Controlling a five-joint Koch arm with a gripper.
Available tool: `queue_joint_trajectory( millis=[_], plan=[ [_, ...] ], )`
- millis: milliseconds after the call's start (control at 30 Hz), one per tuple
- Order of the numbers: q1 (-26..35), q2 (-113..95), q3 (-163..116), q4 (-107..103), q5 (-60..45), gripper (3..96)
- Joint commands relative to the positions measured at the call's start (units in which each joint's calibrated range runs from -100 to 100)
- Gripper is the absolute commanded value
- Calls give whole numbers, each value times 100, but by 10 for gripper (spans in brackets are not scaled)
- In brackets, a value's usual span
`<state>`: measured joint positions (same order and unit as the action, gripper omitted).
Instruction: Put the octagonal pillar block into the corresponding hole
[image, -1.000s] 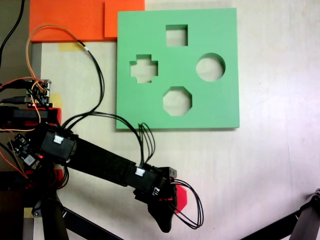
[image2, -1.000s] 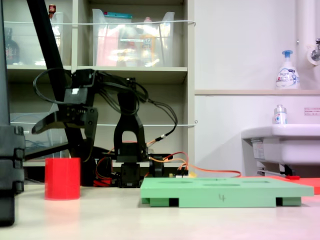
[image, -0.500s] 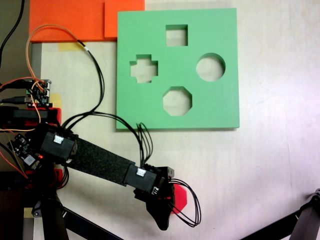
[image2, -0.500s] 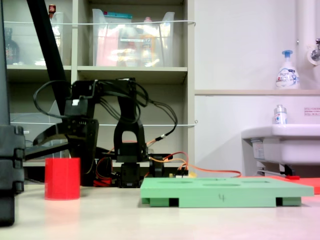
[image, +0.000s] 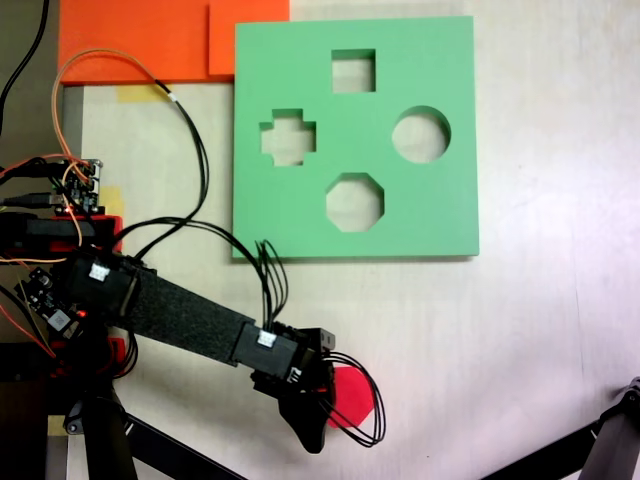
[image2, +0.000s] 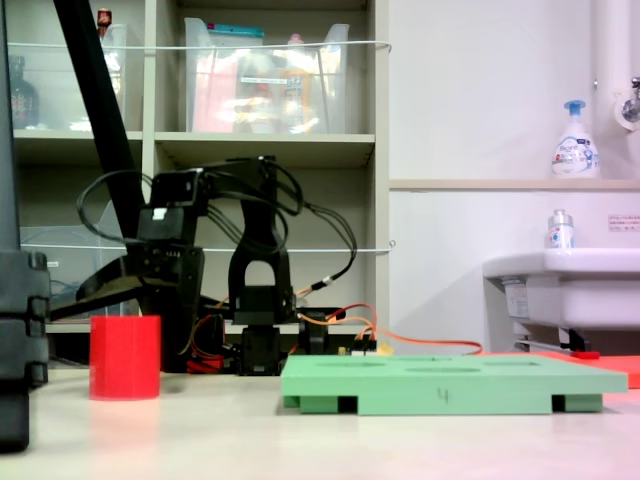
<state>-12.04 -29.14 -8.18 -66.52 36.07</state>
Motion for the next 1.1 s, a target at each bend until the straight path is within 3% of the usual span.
queue_joint_trajectory(
  millis=[33,1100],
  plan=[
    [0,-452,31,244,0,849],
    [-5,176,170,985,-39,838]
  ],
)
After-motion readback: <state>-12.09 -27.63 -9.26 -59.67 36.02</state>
